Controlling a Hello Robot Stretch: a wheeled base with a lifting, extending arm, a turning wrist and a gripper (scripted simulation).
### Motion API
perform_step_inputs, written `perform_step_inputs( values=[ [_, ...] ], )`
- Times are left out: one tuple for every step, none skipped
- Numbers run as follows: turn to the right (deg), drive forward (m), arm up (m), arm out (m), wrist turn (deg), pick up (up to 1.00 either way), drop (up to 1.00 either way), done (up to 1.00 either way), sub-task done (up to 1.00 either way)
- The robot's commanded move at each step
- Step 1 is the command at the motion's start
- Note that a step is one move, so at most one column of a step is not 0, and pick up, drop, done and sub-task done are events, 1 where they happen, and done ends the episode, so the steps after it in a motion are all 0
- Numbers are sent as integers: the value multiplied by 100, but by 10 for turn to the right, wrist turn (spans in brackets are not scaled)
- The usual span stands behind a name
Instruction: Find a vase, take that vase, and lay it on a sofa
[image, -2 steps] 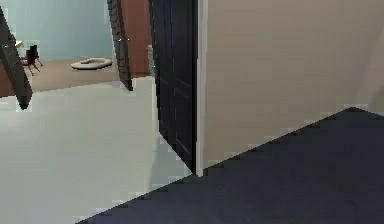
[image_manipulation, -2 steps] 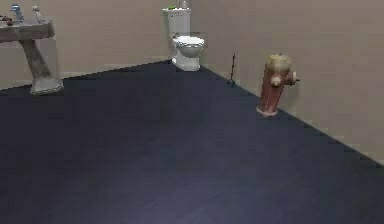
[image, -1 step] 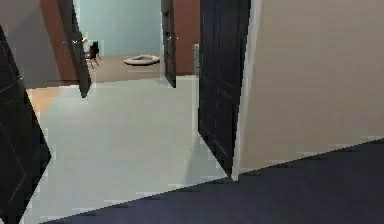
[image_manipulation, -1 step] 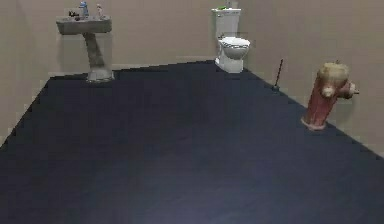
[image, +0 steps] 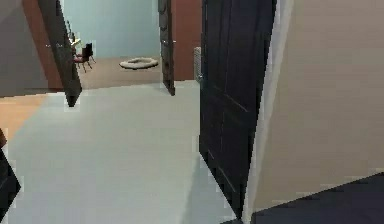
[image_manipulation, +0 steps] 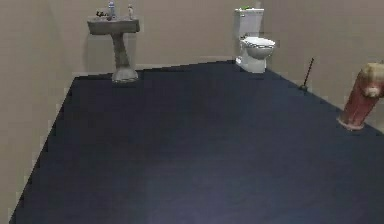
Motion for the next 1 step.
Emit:
perform_step_inputs(
  values=[
    [-120, 0, 0, 0, 0, 0, 0, 0, 0]
  ],
)
